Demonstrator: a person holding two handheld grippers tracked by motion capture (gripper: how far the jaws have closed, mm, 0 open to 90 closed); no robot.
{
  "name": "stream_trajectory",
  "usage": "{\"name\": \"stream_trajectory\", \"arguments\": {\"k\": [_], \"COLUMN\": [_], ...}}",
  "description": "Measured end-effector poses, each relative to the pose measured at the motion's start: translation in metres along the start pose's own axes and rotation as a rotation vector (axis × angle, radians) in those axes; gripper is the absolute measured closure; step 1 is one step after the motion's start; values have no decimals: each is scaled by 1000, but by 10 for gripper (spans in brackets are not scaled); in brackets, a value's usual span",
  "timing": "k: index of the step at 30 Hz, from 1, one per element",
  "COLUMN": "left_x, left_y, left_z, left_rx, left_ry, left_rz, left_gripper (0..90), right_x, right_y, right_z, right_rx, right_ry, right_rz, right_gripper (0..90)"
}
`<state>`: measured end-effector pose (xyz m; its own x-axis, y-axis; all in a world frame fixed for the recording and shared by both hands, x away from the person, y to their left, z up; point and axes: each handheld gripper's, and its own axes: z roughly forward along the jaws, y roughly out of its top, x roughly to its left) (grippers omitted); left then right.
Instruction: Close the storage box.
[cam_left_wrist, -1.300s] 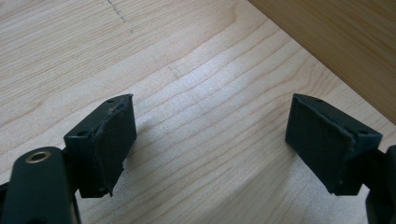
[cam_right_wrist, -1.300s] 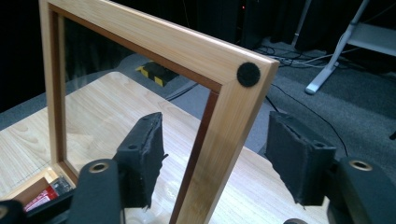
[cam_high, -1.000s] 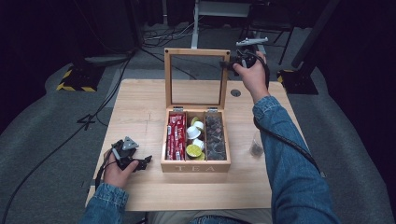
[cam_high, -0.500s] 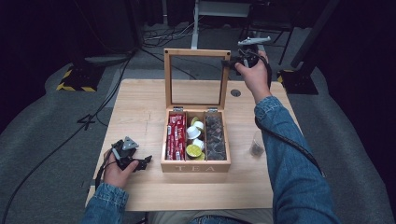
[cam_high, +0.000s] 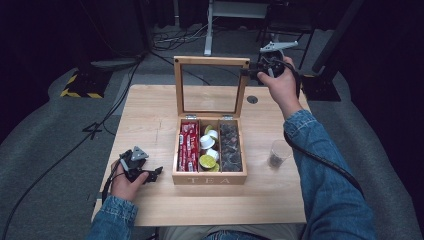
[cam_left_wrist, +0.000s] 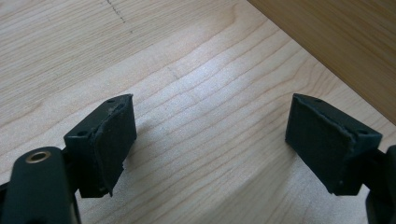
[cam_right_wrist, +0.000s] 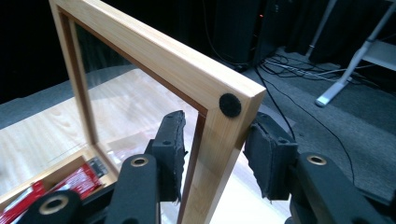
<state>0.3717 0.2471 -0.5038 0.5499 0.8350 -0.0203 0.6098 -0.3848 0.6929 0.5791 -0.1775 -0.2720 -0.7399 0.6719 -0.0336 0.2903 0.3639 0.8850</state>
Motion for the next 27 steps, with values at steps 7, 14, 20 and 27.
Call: {"name": "stream_trajectory", "arguments": {"k": [7,14,20,27], "left_x": [0,0,0,0], "left_y": [0,0,0,0], "left_z": [0,0,0,0], "left_rx": [1,2,1,1], "left_ry": [0,0,1,2], "left_rz": [0,0,1,-1], "left_gripper": [167,167,167,167], "right_x": [10,22,39,52], "right_y": [-5,-11,-19,-28], "right_z": [-16,-33,-47,-56], "right_rx": [-3,3,27,30], "right_ry": [31,62,90,93], "right_rz": [-31,-57,-70,-105], "right_gripper": [597,638,651,640]}}
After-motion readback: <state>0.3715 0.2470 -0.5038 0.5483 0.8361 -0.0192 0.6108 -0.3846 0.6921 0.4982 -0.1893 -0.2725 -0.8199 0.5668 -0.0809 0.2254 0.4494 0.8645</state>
